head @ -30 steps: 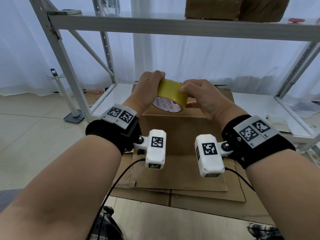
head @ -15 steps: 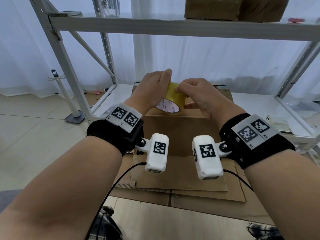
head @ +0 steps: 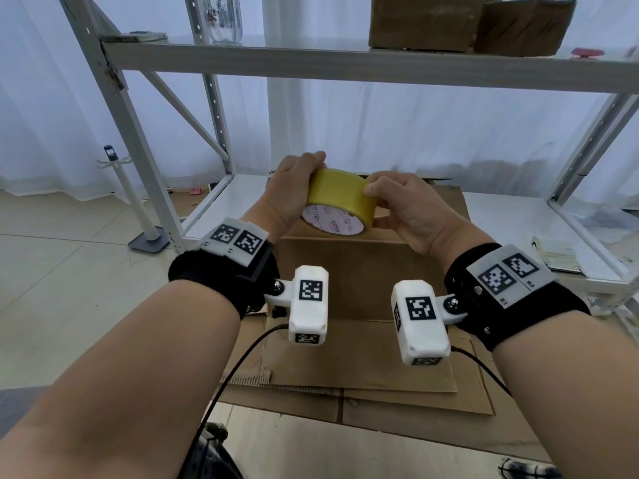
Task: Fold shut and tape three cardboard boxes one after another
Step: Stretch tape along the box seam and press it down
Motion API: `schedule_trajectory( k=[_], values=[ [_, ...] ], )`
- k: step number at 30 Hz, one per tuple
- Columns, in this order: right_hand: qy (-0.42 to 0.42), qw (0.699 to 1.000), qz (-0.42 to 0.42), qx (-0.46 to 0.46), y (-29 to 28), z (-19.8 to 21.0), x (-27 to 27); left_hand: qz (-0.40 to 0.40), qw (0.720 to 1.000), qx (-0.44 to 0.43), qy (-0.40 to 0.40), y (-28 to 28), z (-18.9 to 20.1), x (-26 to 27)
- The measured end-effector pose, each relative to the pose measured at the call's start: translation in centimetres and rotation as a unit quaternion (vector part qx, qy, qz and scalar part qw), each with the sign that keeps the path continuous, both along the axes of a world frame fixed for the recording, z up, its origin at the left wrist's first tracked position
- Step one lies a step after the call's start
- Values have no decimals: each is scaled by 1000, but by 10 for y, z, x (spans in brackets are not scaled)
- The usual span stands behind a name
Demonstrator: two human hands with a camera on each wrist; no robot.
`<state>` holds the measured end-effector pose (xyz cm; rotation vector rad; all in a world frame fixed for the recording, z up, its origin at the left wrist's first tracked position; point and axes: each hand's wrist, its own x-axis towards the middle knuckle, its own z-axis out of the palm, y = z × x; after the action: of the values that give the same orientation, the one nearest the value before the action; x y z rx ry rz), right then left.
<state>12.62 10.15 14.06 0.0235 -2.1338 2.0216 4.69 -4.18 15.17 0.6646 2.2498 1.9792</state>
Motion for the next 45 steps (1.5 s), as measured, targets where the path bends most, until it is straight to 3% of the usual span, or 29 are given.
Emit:
schedule_trajectory(
  k=[6, 12, 16, 19, 21, 24, 27, 29, 32, 35, 38, 41, 45],
  values=[
    [-16, 999, -11, 38, -2, 1, -1, -17, 981, -128, 143, -1, 5, 5],
    [-24, 998, -19, 46, -5, 1, 0, -38, 950, -205, 234, 1, 12, 11],
    [-7, 998, -27, 63, -3, 3, 0, -45, 977, -120, 169, 4, 7, 4],
    [35, 999, -9, 33, 3, 0, 1, 4, 996, -27, 85, 7, 6, 1],
    [41, 994, 0, 102, 8, -2, 3, 12, 998, 15, 68, 6, 7, 0],
    [62, 988, -46, 136, 10, -3, 4, -52, 986, -19, 156, 5, 7, 3],
    [88, 977, -118, 153, 12, -2, 6, -132, 955, -85, 252, 7, 5, 9],
    [86, 968, -143, 189, 12, -1, 7, -126, 942, -101, 295, 12, 2, 14],
    [94, 964, -184, 166, 15, 1, 7, -64, 938, -58, 335, 15, -2, 13],
    [83, 970, -184, 139, 16, 3, 8, -27, 942, -11, 335, 15, -4, 7],
    [55, 986, -133, 80, 19, 1, 8, -10, 954, 4, 301, 11, -7, 0],
    [36, 996, -80, 15, 18, -2, 10, -35, 962, -9, 272, 7, -7, -7],
    [41, 994, -98, 22, 16, -4, 11, -64, 962, -39, 263, 7, -7, -6]
  ],
)
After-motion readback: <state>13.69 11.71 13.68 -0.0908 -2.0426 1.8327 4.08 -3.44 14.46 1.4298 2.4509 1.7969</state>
